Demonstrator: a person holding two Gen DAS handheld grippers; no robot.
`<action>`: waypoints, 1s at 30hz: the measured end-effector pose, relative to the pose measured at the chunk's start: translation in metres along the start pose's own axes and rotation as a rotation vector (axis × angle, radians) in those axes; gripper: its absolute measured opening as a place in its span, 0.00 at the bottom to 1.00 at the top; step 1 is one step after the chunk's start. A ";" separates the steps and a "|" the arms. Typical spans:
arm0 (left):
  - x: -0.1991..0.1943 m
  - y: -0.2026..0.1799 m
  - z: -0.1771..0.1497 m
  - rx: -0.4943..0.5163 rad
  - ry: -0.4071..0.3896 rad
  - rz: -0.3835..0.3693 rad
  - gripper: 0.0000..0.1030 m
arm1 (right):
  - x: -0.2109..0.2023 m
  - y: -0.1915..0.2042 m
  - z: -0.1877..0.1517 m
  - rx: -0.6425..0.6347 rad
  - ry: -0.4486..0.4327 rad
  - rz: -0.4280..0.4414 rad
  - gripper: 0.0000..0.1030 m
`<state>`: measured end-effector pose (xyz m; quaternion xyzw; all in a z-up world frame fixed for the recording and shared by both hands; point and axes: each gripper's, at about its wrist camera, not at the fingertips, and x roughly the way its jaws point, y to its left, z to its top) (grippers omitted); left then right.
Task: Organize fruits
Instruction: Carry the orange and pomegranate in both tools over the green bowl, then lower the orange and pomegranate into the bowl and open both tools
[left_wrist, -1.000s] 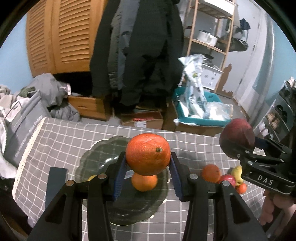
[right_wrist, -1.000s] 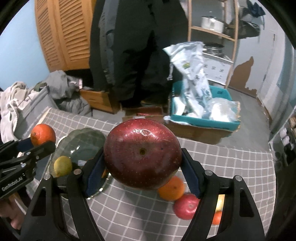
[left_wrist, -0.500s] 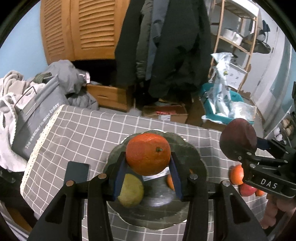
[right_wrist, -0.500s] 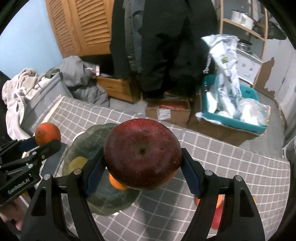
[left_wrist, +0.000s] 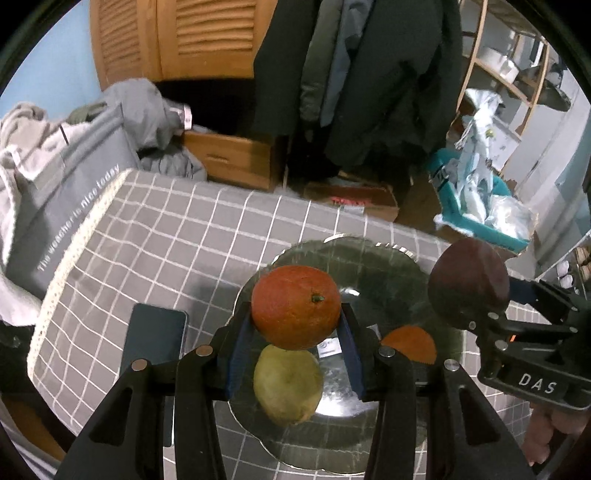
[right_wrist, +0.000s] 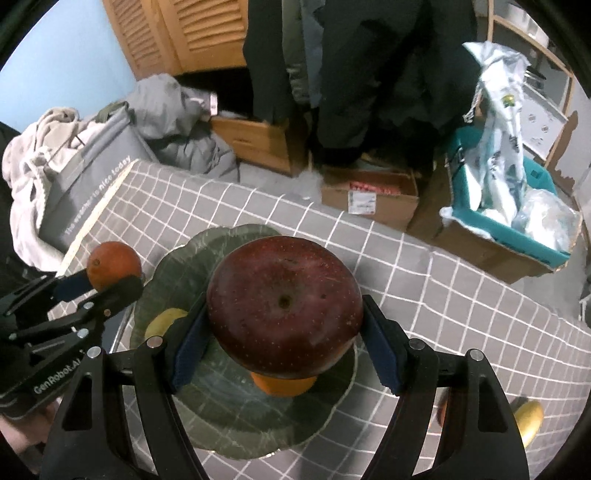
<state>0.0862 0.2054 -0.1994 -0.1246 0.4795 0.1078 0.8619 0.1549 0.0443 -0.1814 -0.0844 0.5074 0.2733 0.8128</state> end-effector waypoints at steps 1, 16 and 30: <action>0.004 0.001 -0.001 0.001 0.010 0.004 0.45 | 0.004 0.000 -0.001 0.002 0.010 0.003 0.75; 0.035 0.011 -0.017 -0.029 0.113 -0.013 0.45 | 0.036 0.007 -0.010 0.001 0.091 0.009 0.75; 0.042 0.007 -0.018 -0.012 0.131 -0.008 0.51 | 0.040 0.005 -0.008 0.022 0.090 0.020 0.75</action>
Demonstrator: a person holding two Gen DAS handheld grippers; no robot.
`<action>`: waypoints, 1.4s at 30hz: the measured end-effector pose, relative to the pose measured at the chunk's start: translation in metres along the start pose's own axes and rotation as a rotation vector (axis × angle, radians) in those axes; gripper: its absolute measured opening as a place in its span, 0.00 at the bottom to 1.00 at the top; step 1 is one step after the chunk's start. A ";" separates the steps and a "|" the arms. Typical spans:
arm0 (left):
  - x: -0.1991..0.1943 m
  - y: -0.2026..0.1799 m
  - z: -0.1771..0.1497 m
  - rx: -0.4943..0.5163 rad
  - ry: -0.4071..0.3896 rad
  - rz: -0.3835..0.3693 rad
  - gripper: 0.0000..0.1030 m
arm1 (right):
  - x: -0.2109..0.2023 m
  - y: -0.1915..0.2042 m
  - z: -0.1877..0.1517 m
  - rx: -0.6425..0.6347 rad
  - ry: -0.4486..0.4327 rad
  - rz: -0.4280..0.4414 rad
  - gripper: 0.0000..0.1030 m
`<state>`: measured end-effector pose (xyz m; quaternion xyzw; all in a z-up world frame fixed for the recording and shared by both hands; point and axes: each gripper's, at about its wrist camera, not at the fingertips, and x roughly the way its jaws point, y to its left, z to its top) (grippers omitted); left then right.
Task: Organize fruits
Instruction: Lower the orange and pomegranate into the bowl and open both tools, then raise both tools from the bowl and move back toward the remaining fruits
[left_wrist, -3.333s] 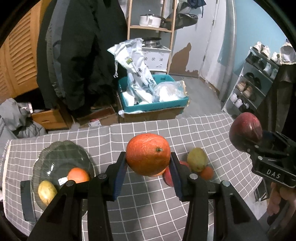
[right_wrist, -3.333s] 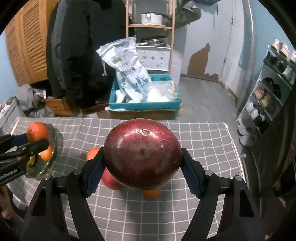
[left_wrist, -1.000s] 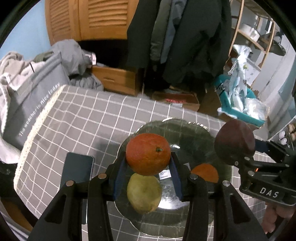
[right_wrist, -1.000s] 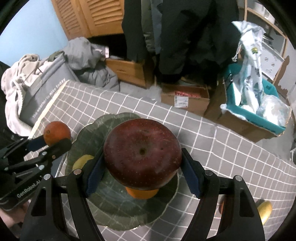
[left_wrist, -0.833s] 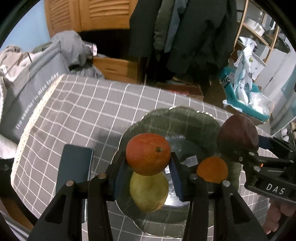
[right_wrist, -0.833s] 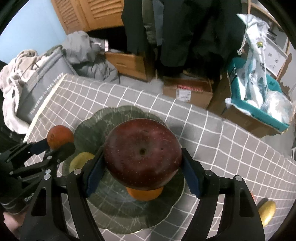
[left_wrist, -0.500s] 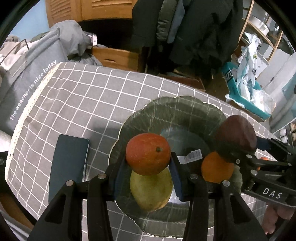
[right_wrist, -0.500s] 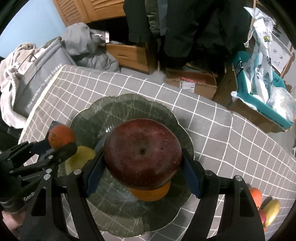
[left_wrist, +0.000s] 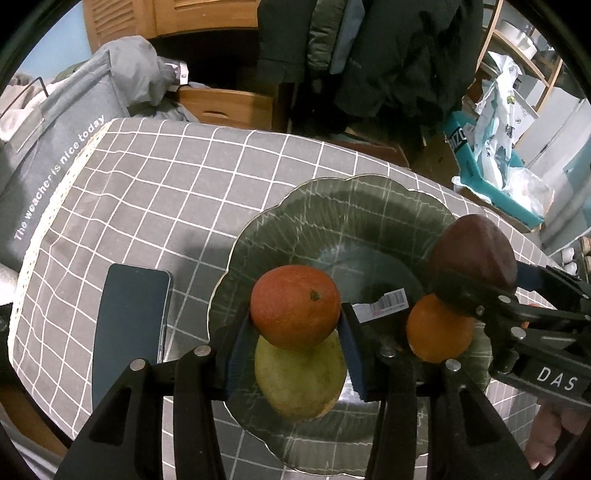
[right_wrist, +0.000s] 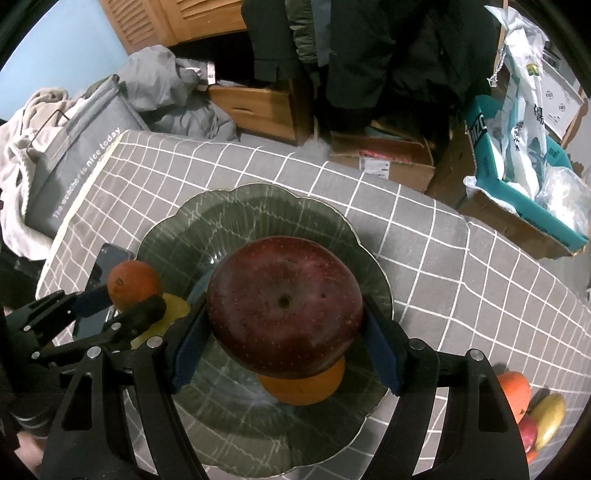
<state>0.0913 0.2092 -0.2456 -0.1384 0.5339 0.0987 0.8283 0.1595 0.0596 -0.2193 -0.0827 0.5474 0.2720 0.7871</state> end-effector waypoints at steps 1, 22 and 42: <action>-0.001 0.000 0.000 0.002 -0.007 0.002 0.61 | 0.000 0.001 0.000 0.002 0.000 0.002 0.75; -0.026 0.012 -0.008 -0.015 -0.030 0.056 0.72 | 0.007 0.006 0.004 0.024 0.033 0.026 0.76; -0.046 0.007 -0.010 -0.014 -0.059 0.038 0.72 | -0.023 0.004 0.011 0.042 -0.039 0.060 0.84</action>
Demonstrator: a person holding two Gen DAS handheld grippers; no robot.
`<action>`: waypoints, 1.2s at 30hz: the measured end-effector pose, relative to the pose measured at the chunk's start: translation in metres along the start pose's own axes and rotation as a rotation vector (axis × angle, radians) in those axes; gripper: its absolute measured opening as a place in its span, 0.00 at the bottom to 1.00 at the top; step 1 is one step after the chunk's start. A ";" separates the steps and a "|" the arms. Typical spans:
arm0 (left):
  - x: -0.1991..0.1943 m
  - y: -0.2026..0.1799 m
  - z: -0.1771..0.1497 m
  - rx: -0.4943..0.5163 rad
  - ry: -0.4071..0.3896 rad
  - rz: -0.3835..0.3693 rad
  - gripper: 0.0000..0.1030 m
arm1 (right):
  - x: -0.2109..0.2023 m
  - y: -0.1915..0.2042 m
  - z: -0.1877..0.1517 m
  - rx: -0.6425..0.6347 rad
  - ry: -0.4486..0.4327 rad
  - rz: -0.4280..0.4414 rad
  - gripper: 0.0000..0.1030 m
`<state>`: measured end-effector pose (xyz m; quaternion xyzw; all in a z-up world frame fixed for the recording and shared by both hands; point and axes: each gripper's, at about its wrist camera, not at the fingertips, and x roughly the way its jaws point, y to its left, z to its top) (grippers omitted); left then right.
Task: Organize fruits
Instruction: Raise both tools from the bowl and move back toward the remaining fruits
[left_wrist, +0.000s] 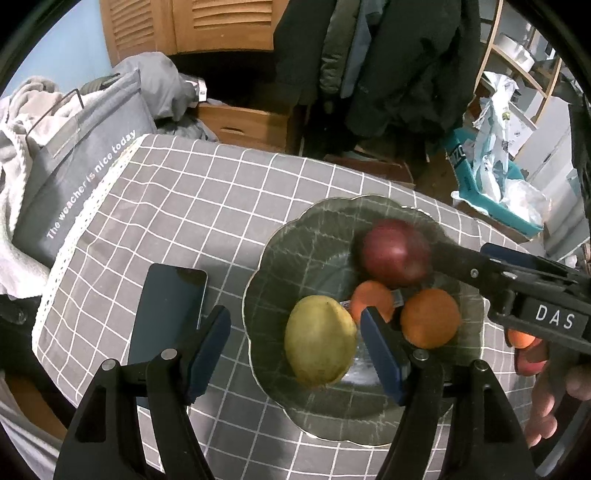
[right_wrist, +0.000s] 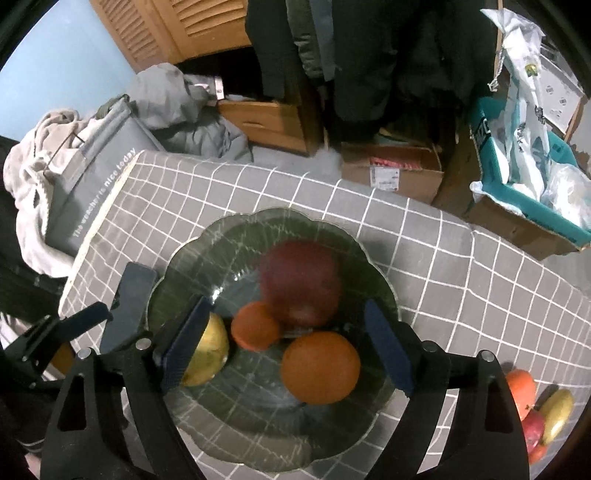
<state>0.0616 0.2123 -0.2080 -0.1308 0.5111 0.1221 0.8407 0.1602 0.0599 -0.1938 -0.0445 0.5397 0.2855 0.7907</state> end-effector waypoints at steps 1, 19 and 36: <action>-0.003 -0.001 0.000 0.003 -0.005 0.000 0.72 | -0.003 -0.001 0.000 0.002 -0.003 0.001 0.84; -0.049 -0.028 0.003 0.024 -0.099 -0.063 0.77 | -0.082 -0.022 -0.019 -0.063 -0.144 -0.220 0.84; -0.100 -0.088 -0.001 0.134 -0.190 -0.135 0.83 | -0.170 -0.061 -0.056 -0.022 -0.256 -0.298 0.84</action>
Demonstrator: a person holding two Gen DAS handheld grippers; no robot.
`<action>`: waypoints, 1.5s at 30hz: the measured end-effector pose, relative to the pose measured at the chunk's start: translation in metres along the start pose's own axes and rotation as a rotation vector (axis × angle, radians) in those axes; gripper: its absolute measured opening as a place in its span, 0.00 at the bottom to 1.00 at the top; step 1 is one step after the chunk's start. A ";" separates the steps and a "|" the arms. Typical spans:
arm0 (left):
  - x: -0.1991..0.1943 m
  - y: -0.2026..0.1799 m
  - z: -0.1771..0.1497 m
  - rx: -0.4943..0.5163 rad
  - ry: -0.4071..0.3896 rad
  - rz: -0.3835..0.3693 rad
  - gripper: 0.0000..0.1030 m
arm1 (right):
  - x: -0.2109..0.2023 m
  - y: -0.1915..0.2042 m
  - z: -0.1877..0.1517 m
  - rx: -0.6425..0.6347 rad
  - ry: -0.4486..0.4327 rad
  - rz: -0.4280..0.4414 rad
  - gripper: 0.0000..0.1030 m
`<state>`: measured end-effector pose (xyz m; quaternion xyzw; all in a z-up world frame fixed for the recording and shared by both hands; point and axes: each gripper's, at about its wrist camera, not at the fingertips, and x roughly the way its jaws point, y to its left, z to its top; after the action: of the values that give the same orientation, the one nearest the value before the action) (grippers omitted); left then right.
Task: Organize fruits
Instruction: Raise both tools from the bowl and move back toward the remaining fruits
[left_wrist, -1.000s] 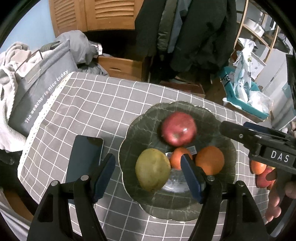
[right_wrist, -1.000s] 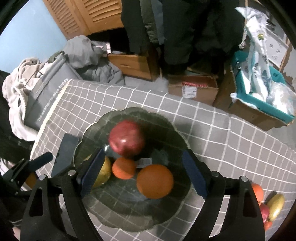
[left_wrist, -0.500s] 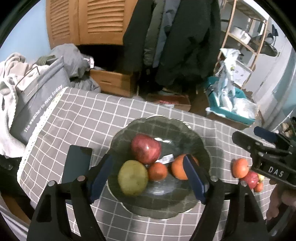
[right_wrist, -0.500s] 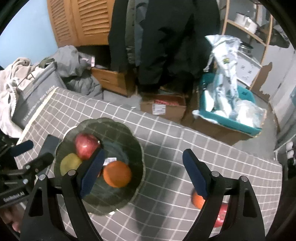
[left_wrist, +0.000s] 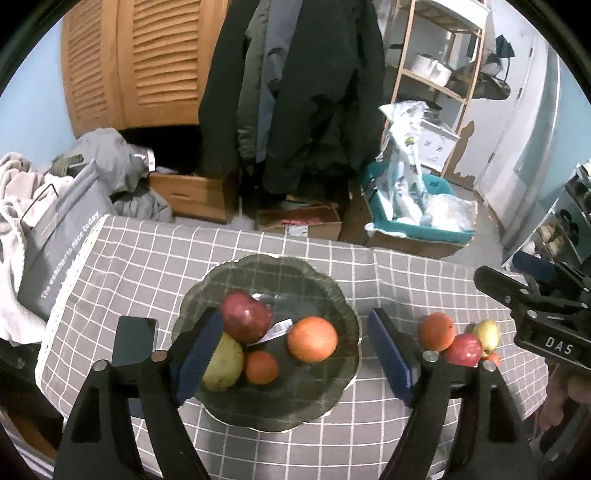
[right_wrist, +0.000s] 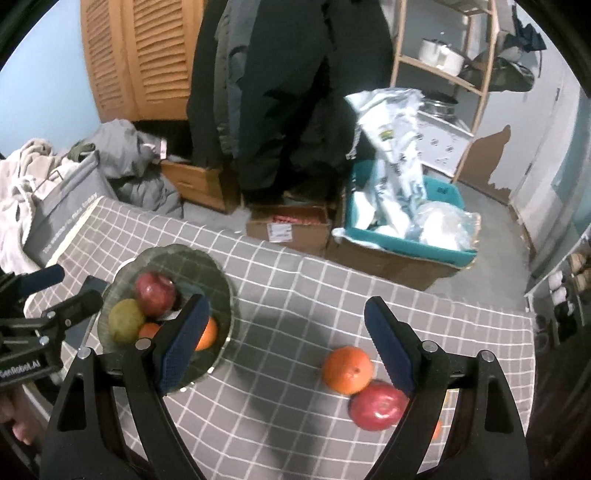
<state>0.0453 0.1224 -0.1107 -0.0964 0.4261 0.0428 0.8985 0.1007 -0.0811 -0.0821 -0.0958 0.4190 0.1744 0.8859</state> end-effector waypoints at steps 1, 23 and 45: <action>-0.003 -0.003 0.000 0.000 -0.010 -0.003 0.85 | -0.005 -0.005 -0.001 0.003 -0.009 -0.006 0.84; -0.012 -0.090 0.004 0.125 -0.028 -0.103 0.87 | -0.069 -0.106 -0.041 0.120 -0.052 -0.098 0.84; 0.021 -0.163 -0.001 0.232 0.037 -0.150 0.89 | -0.065 -0.181 -0.082 0.258 0.009 -0.152 0.84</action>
<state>0.0843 -0.0372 -0.1053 -0.0242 0.4364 -0.0756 0.8962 0.0748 -0.2886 -0.0786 -0.0132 0.4332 0.0509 0.8998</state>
